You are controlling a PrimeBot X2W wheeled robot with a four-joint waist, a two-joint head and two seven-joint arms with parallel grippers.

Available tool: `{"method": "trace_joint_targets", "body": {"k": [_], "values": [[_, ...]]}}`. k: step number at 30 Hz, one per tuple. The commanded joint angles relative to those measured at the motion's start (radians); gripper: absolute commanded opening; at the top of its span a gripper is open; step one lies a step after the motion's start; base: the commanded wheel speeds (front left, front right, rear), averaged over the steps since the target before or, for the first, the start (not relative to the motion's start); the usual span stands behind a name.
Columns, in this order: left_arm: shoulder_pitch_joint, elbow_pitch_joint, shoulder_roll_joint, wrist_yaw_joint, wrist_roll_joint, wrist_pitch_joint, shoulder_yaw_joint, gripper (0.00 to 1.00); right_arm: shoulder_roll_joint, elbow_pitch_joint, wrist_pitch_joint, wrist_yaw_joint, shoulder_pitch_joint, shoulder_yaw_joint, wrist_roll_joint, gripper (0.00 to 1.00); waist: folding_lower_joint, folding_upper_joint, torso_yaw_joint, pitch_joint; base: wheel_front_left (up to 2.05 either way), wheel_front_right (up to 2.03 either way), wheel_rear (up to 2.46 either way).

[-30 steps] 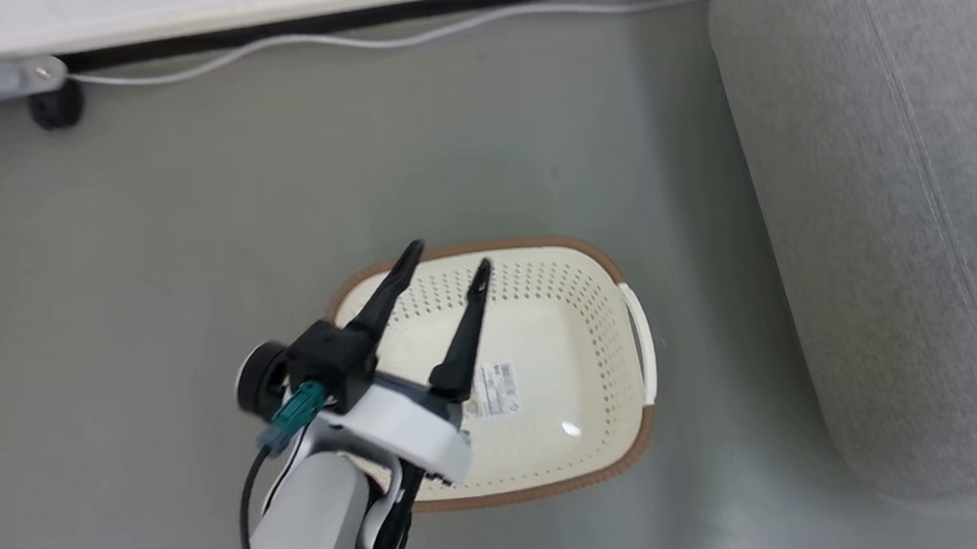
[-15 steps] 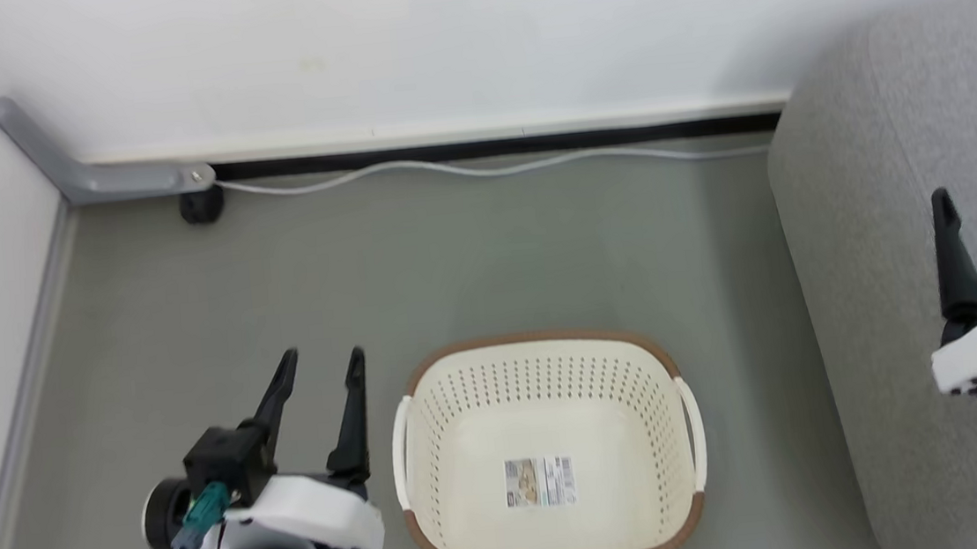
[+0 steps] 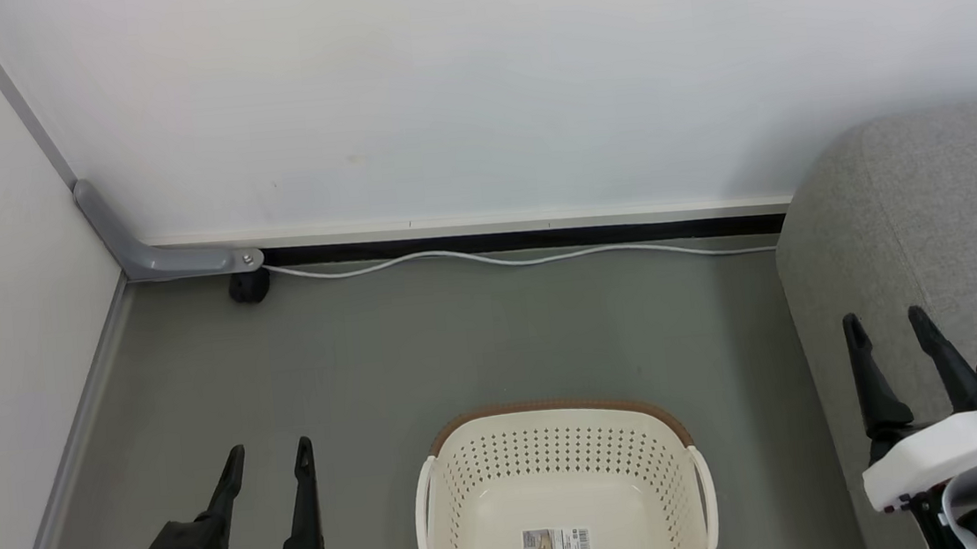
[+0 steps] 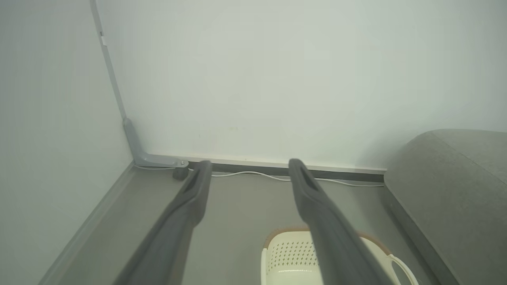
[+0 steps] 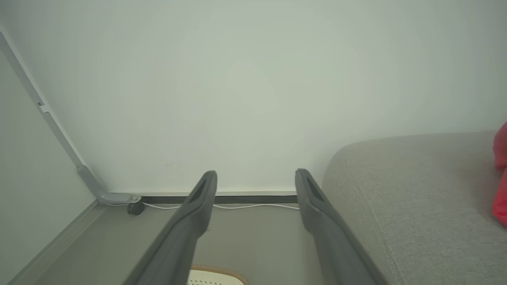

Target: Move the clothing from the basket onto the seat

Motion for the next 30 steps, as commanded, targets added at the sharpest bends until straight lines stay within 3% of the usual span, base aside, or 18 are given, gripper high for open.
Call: {"method": "trace_joint_targets", "body": {"k": [1,9,30], "values": [[-0.013,-0.033,0.007,0.004,0.008,-0.005,0.038,1.00,-0.009,-0.031,-0.006,0.003,0.001,0.025,-0.013,1.00,0.0000,0.0000,0.000,-0.007,0.00,0.00,0.00],[0.025,-0.056,0.007,-0.026,-0.002,-0.005,0.045,1.00,0.009,-0.049,-0.006,0.003,0.068,0.029,-0.030,1.00,0.0000,0.0000,-0.017,-0.013,0.00,0.00,0.00],[0.035,-0.047,0.007,0.001,0.002,-0.005,0.024,1.00,0.025,-0.032,-0.006,0.003,0.073,0.022,-0.049,1.00,0.0000,0.0000,-0.052,-0.011,0.00,0.00,0.00]]}}
